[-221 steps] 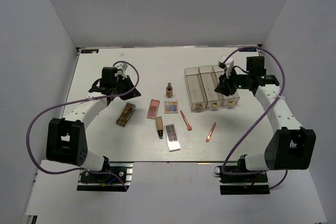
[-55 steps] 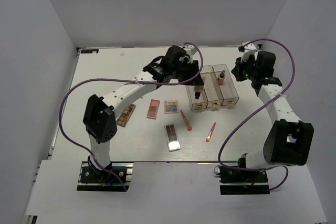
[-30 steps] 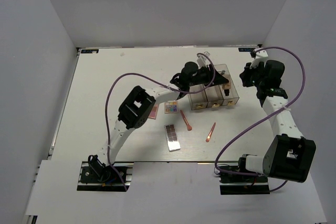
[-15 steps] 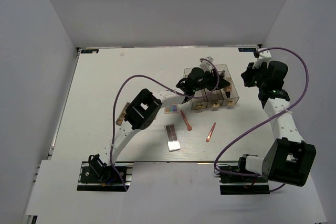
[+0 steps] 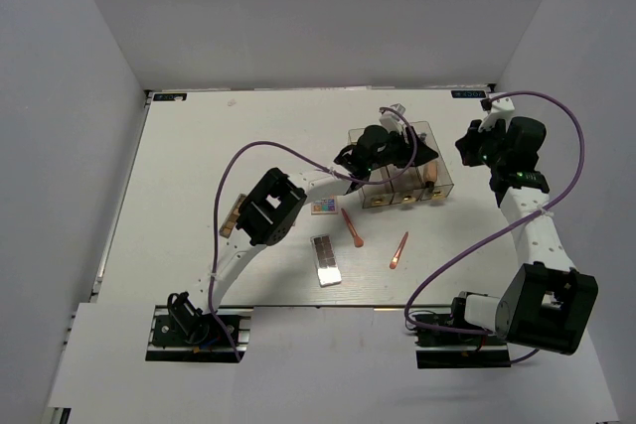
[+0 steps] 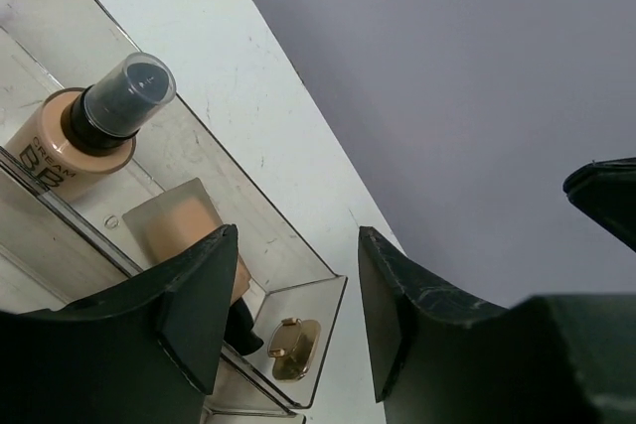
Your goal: Organize the makeup
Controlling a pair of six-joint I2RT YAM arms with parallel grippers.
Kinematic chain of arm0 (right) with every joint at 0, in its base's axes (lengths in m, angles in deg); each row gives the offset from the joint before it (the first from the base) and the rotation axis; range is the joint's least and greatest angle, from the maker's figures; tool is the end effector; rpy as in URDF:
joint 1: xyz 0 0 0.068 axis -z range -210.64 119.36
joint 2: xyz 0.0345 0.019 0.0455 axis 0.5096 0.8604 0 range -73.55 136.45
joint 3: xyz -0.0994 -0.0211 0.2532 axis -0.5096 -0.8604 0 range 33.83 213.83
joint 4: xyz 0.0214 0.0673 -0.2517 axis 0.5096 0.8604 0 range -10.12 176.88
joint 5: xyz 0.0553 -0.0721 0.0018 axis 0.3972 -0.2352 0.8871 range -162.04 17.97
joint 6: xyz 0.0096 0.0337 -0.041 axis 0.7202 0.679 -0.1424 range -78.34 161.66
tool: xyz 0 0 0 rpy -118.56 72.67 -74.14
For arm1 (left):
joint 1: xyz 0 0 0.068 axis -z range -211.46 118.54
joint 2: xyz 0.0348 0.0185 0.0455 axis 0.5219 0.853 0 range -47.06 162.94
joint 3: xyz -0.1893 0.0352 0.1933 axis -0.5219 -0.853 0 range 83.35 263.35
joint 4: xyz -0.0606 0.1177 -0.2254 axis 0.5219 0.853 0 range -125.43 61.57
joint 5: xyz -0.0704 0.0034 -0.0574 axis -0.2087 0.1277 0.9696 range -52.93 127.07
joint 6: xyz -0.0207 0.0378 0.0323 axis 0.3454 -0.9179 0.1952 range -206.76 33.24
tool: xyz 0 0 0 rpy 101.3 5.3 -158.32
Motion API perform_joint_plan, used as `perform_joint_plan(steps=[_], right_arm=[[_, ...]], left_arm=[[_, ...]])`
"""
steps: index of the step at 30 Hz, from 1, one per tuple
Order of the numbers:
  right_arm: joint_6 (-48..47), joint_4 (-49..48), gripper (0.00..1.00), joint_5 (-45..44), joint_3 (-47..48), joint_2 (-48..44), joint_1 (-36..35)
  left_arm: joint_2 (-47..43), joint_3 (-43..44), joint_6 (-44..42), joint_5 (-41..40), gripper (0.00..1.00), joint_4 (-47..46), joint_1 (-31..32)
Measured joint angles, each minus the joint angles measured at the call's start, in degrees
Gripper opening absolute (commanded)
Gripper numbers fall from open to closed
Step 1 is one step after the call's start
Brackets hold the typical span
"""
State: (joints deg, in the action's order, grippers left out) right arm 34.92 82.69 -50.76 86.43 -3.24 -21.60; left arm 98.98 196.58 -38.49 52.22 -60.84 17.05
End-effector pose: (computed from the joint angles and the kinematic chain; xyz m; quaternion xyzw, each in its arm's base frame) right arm 0.2816 -0.0316 0.3072 -0.0890 0.8095 0.0734 0.5757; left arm 0.3806 -0.4441 0.1648 0.0886 0.7445 -0.5549 0.3604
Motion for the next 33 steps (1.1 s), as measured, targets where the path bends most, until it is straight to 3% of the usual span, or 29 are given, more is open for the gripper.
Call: perform_joint_plan(steps=[3, 6, 10, 12, 13, 15, 16, 19, 20, 21, 27, 33], right_arm=[[-0.2, 0.0, 0.07, 1.1, 0.0, -0.3, 0.0], [-1.7, 0.2, 0.1, 4.8, 0.0, -1.2, 0.6], [-9.5, 4.1, 0.19, 19.0, 0.0, -1.9, 1.4], [-19.5, 11.3, 0.25, 27.2, 0.2, -1.7, 1.3], [-27.7, 16.9, 0.32, 31.3, 0.7, -1.3, 1.3], [-46.8, 32.4, 0.34, 36.9, 2.6, 1.6, 0.7], [-56.0, 39.2, 0.34, 38.0, 3.4, 3.6, 0.4], [-77.2, 54.2, 0.41, 38.4, 4.4, 10.7, -0.7], [-83.1, 57.7, 0.44, 37.4, 4.3, 12.5, -1.1], [-88.7, 60.5, 0.49, 36.1, 4.1, 13.4, -1.4], [-101.2, 64.2, 0.59, 28.4, 3.8, 13.1, -6.6], [-104.8, 63.3, 0.59, 21.3, 3.6, 14.2, -14.1]], left_arm=[[-0.1, 0.0, -0.3, -0.4, 0.57, -0.1, 0.0], [-0.9, -0.2, -1.4, -1.0, 0.46, 0.0, 0.0], [-7.0, -4.5, -4.3, -1.4, 0.13, 2.2, -0.7], [-12.4, -8.0, -6.8, -2.3, 0.06, 4.6, -1.0], [-15.8, -10.3, -8.2, -2.8, 0.03, 6.3, -1.3], [-23.0, -14.2, -10.7, -4.6, 0.01, 9.9, -1.9], [-27.1, -16.7, -11.6, -5.6, 0.02, 11.7, -2.4], [-39.2, -24.8, -13.8, -8.6, 0.39, 16.6, -4.0], [-43.4, -27.7, -14.3, -9.4, 0.58, 18.7, -4.5], [-46.9, -30.1, -14.9, -10.2, 0.63, 20.3, -5.1], [-60.2, -42.1, -14.6, -15.4, 0.71, 30.5, -6.4], [-65.6, -52.8, -11.6, -17.9, 0.73, 38.4, -6.3]])
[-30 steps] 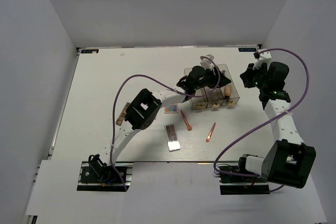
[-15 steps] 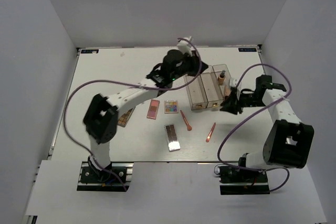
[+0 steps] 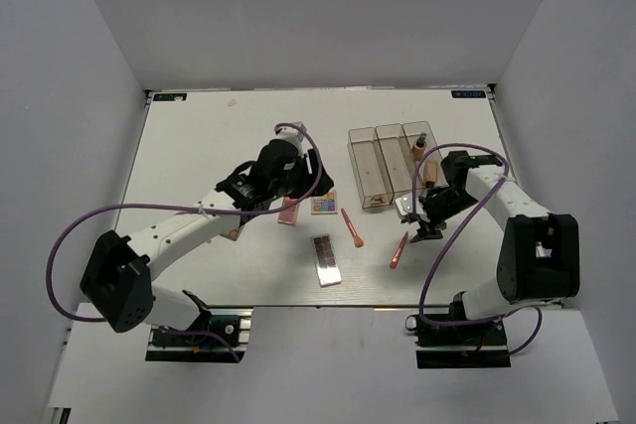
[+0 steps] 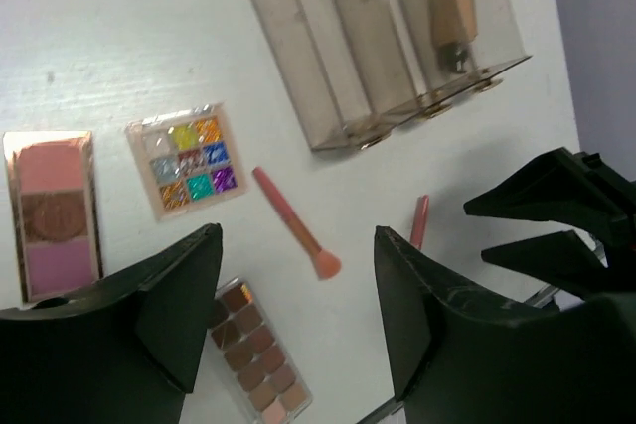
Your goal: Organize the makeup
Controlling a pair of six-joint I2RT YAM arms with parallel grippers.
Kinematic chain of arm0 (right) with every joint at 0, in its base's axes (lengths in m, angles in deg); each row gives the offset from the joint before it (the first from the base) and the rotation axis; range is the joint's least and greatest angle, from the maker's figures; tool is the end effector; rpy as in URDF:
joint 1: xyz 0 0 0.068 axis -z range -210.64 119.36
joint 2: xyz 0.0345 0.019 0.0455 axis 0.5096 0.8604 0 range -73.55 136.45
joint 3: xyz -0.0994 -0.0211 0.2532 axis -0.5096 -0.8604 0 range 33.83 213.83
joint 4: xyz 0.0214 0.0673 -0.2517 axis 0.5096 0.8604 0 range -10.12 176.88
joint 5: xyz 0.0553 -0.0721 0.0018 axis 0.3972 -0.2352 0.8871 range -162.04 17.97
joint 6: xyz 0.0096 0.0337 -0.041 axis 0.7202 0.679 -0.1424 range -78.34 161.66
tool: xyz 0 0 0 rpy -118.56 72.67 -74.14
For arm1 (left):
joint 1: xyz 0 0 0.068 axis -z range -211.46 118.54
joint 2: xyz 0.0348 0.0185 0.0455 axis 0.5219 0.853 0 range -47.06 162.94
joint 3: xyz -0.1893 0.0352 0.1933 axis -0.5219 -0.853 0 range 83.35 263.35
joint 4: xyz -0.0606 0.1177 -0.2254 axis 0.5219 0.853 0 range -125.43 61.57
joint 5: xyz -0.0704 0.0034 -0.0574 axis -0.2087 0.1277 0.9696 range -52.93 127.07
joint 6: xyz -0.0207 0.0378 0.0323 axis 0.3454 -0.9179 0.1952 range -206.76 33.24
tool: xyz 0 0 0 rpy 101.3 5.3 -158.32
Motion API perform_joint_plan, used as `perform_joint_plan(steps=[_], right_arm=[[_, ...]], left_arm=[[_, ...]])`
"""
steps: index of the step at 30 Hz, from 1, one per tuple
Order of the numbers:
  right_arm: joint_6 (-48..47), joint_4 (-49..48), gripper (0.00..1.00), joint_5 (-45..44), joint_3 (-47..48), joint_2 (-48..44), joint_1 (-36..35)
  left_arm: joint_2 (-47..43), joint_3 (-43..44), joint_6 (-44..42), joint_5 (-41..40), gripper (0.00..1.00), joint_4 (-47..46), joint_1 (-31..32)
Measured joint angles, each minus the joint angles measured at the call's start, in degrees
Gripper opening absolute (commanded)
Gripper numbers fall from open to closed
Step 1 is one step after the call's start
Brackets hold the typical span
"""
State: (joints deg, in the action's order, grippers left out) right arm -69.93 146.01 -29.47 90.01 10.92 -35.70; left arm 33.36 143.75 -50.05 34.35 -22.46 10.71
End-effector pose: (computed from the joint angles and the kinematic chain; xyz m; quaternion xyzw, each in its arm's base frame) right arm 0.2280 0.0445 0.2131 -0.7851 0.5008 0.2457 0.2692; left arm 0.2374 -0.2126 0.2868 0.0306 0.8781 -0.2870 0.3817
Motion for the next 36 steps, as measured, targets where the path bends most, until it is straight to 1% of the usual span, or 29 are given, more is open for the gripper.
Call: perform_joint_plan(steps=[3, 9, 16, 22, 25, 26, 28, 29, 31, 32, 34, 36], right_arm=[[-0.5, -1.8, 0.58, -2.8, -1.1, 1.5, -3.1], [-1.2, -4.9, 0.56, -7.9, -2.0, 5.8, -8.8], [-1.4, -7.9, 0.51, -12.7, -2.4, 9.0, -10.9], [-1.4, -11.5, 0.43, -14.8, -4.8, 9.5, -12.8], [-1.4, -12.9, 0.36, -14.5, -6.8, 7.4, -13.3], [-1.3, -13.5, 0.28, -14.3, -7.6, 6.7, -13.4], [-1.4, -14.4, 0.2, -13.9, -8.9, 5.4, -13.7], [-1.4, -14.8, 0.12, -13.5, -9.5, 4.9, -13.8], [-1.6, -15.4, 0.06, -12.8, -9.9, 4.3, -13.8], [-1.5, -15.5, 0.01, -12.5, -9.9, 4.3, -13.8], [0.5, -16.2, 0.0, -11.7, -9.7, 4.3, -13.7], [5.1, -16.6, 0.0, -10.2, -8.4, 4.3, -13.5]], left_arm=[[-2.9, -2.8, 1.4, -0.6, 0.74, 2.4, 0.0], [-6.0, -2.9, 3.9, -1.1, 0.77, 4.3, 0.0], [-4.5, -1.9, 7.5, 0.7, 0.77, 6.9, 0.0], [-2.0, 0.4, 9.3, 1.9, 0.77, 8.1, -0.1], [-2.0, 0.4, 10.3, 1.9, 0.77, 8.5, -0.1], [-1.9, 0.4, 10.6, 2.0, 0.77, 8.5, -0.2], [-1.9, 0.4, 11.3, 2.1, 0.78, 8.6, -0.4], [-1.8, 0.4, 11.7, 2.3, 0.78, 8.7, -0.5], [-1.3, 0.4, 12.4, 3.2, 0.78, 8.8, -0.7], [-0.8, 0.4, 12.9, 3.7, 0.78, 8.9, -0.9], [0.6, 0.4, 13.6, 4.8, 0.78, 8.9, -1.1], [2.2, 0.4, 14.3, 5.8, 0.78, 8.9, -1.4]])
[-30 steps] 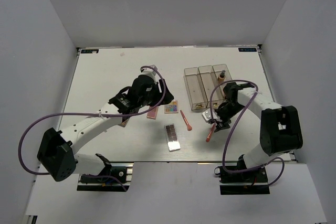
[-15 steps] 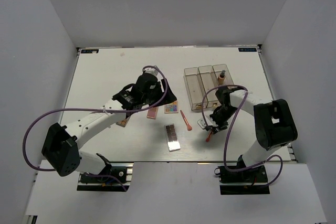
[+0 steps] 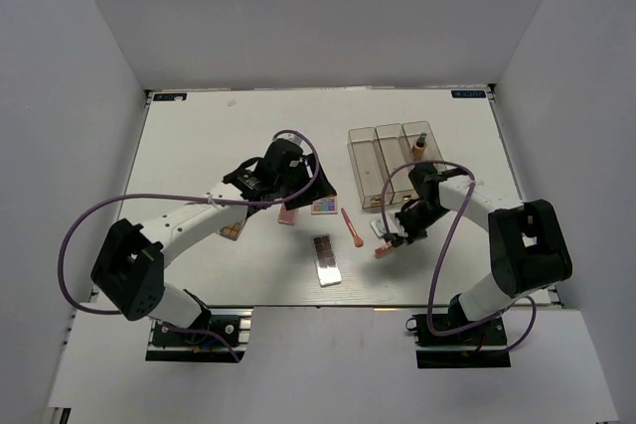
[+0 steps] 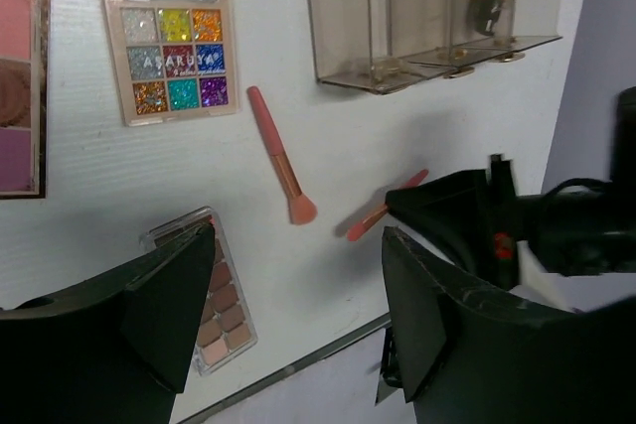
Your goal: Organize the makeup
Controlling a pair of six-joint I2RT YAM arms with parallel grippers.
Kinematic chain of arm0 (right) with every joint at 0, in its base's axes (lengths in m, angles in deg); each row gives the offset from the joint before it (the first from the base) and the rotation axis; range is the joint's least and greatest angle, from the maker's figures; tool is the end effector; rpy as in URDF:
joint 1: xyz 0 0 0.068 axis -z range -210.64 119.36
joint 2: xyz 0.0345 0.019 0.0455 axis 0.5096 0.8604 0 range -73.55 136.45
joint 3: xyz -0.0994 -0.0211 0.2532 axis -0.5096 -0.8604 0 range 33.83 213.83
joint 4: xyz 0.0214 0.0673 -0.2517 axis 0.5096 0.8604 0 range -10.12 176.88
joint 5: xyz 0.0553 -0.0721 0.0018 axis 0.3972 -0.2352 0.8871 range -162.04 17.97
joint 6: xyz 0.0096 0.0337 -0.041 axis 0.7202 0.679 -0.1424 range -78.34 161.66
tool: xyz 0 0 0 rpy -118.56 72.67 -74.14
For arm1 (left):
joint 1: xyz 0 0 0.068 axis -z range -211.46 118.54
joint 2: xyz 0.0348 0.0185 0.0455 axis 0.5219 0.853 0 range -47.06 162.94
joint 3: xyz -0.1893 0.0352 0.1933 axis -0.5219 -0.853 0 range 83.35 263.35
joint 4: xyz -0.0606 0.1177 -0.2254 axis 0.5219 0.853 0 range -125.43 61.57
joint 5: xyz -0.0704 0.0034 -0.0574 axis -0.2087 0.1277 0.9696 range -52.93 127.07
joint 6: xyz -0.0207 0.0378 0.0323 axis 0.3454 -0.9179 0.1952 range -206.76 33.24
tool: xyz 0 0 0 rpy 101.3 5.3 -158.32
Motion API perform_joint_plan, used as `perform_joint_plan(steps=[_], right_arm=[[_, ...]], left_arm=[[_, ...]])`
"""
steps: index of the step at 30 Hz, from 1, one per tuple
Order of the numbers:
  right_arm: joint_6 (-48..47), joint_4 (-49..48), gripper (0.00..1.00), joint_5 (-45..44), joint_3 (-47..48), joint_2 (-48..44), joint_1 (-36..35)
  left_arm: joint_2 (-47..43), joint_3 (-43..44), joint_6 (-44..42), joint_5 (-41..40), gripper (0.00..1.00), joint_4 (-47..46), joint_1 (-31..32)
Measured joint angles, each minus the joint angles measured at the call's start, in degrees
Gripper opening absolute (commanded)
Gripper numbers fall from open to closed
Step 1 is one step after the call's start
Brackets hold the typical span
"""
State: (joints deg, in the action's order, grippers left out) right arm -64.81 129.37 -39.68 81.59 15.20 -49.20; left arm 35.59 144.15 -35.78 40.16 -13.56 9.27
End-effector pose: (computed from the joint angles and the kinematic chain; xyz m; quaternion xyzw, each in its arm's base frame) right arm 0.2192 0.0938 0.1580 -0.8515 0.4442 0.2033 0.1905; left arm 0.2376 -0.2070 0.2642 -0.0715 0.9165 -0.2991 0.2558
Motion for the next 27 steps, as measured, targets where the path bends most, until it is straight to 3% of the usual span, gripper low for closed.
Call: perform_joint_plan(steps=[6, 11, 18, 25, 26, 27], right_arm=[[23.1, -8.5, 0.0, 4.9, 6.5, -4.0, 1.7], [42.4, -17.0, 0.0, 4.0, 7.2, -8.5, 3.3], [66.0, -27.2, 0.0, -5.5, 7.3, -9.4, 5.4], [82.6, -32.3, 0.0, -14.9, 12.0, -6.4, 7.0], [84.1, -32.5, 0.06, -15.8, 13.0, -5.4, 7.1], [85.7, -32.9, 0.33, -16.8, 14.1, -4.3, 7.2]], left_arm=[[5.0, 0.1, 2.1, 2.5, 0.75, -0.6, -0.6], [11.4, 3.5, 3.7, 4.5, 0.72, -1.2, -0.8], [21.0, 12.1, 5.1, 7.5, 0.72, -1.0, -0.5], [23.1, 13.7, 6.0, 8.3, 0.72, -0.1, 0.1], [23.3, 13.8, 6.1, 8.0, 0.72, 0.3, 0.2], [23.5, 13.9, 6.1, 7.5, 0.72, 0.5, 0.3]])
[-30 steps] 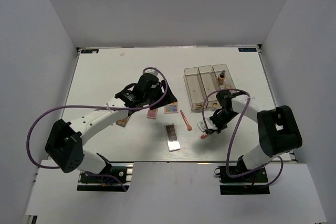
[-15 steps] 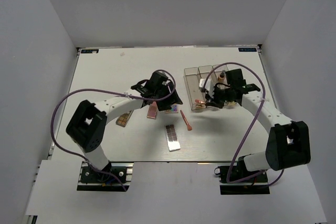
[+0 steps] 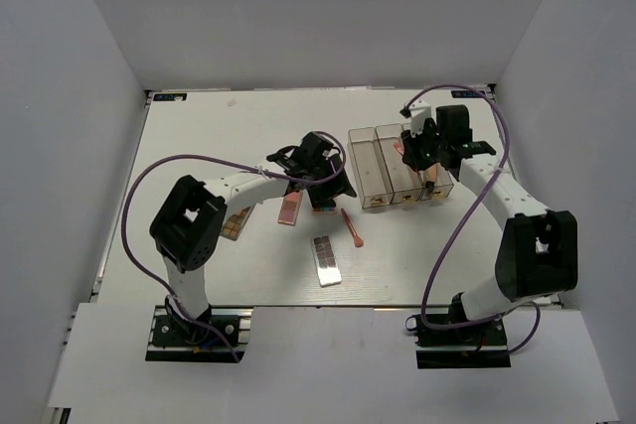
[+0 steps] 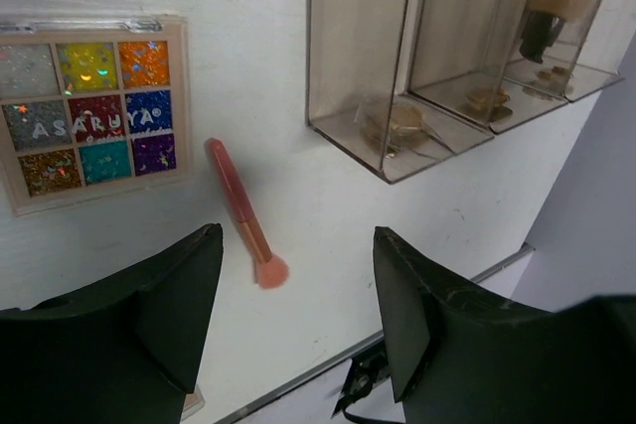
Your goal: Organize the makeup
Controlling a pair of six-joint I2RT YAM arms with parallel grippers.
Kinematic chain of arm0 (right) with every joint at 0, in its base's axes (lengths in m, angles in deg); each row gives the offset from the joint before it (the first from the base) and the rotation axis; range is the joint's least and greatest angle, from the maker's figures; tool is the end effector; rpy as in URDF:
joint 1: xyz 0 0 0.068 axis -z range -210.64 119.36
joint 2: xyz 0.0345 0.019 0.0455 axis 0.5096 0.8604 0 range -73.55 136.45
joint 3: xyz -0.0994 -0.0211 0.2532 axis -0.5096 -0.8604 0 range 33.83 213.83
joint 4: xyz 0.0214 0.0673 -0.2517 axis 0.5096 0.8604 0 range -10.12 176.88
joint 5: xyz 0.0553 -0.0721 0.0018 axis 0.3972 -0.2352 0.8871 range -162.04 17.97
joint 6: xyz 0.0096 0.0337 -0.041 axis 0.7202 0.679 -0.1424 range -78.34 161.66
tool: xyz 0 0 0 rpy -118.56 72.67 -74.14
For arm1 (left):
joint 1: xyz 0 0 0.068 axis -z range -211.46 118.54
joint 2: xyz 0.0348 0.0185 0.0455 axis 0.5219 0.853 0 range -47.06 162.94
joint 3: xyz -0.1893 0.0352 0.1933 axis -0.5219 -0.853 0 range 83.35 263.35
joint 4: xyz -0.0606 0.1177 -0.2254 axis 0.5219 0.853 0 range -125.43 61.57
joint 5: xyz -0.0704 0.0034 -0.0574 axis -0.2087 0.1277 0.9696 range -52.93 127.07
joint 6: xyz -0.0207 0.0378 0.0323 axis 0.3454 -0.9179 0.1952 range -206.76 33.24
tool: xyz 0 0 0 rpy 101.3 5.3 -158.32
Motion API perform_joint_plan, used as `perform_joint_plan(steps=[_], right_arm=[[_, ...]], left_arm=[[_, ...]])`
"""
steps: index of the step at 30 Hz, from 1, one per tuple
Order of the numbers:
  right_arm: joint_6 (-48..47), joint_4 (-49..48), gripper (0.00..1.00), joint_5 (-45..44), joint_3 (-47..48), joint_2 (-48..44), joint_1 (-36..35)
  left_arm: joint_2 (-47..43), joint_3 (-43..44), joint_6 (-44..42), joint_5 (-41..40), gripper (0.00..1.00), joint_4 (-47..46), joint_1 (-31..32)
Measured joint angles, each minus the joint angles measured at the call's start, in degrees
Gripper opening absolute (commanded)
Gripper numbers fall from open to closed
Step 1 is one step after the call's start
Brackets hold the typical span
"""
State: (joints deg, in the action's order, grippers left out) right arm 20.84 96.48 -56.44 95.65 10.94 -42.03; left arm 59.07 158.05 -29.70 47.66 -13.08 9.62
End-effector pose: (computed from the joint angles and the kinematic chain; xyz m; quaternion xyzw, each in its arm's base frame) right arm 0.3193 0.0742 0.2688 -0.3042 0.8439 0.0873 0.4331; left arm 0.2959 -0.2664 0.2027 -0.1031 0.9412 -0.2913 0.1365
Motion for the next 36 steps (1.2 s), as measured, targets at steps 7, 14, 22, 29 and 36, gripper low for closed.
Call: perform_joint_plan(steps=[7, 14, 22, 29, 36], right_arm=[[7.2, -0.3, 0.54, -3.5, 3.8, 6.3, 0.2], [9.2, -0.4, 0.26, -1.5, 3.9, 6.5, 0.5], [11.3, -3.1, 0.2, 4.5, 0.9, 1.4, 1.0], [11.5, -5.0, 0.21, 5.6, -0.4, 0.3, 1.7], [11.9, -6.1, 0.21, 5.6, -2.5, -0.5, 2.3]], left_arm=[[2.2, 1.0, 0.0, -3.9, 0.72, 0.7, 1.4], [6.3, 3.9, 0.0, -7.1, 0.63, 2.1, 3.9], [8.8, 7.2, 1.4, -13.5, 0.47, 7.6, 6.8], [13.9, 14.5, 2.3, -16.7, 0.47, 14.6, 8.6], [16.5, 18.5, 3.1, -18.4, 0.47, 20.6, 9.5]])
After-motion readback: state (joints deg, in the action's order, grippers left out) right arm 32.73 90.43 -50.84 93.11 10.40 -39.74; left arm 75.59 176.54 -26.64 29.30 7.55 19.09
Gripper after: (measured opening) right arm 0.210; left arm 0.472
